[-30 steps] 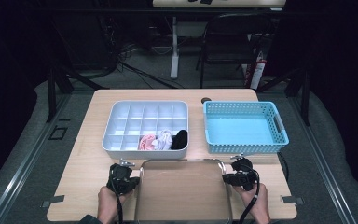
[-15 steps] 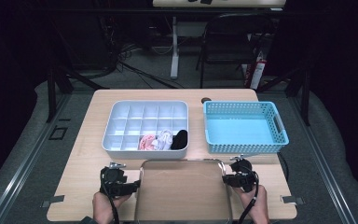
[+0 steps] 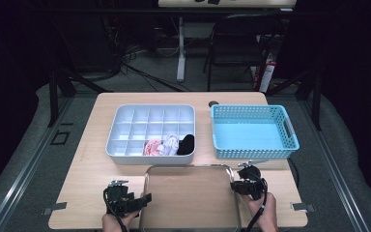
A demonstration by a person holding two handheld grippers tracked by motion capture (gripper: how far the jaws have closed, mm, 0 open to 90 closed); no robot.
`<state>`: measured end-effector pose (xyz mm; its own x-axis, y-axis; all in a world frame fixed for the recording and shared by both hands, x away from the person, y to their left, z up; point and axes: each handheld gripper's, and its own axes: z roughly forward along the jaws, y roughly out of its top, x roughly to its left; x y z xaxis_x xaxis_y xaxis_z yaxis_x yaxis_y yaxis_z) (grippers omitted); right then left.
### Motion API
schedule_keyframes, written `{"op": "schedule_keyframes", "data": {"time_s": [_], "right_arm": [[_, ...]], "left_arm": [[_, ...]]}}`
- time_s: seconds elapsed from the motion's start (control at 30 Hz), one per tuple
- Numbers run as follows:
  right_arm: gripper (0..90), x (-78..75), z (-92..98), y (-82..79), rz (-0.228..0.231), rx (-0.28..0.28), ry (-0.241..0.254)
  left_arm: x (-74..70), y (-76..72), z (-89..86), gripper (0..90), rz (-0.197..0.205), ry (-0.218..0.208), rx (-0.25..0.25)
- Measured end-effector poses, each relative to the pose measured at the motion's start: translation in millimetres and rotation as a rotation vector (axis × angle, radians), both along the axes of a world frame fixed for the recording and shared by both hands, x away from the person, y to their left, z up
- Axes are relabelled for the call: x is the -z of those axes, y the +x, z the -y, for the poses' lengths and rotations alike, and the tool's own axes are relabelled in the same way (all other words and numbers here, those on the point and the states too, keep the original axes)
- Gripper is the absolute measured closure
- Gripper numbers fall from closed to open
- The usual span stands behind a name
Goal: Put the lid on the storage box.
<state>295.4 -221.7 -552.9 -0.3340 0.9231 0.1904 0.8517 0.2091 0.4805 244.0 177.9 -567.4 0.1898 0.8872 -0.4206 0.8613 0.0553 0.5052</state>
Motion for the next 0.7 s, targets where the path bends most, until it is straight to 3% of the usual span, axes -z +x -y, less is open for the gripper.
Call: {"op": "schedule_keyframes", "data": {"time_s": [0.13, 0.27, 0.57, 0.7], "right_arm": [[78.2, 0.2, 0.2, -0.4, 0.004, 0.000, 0.000], [78.1, 0.4, 0.1, -0.5, 0.006, 0.002, 0.002], [78.1, 0.4, -0.2, -0.5, 0.005, 0.006, 0.002], [78.2, 0.0, -0.6, -1.2, 0.004, 0.006, -0.005]], "left_arm": [[1.7, -8.0, 3.3, 35.0, 0.013, -0.018, -0.027], [3.9, -14.5, 3.6, 39.8, 0.013, -0.065, -0.053], [6.3, -18.5, 0.1, 43.6, 0.018, -0.102, -0.065], [6.4, -20.2, 1.5, 44.3, 0.025, -0.088, -0.072]]}}
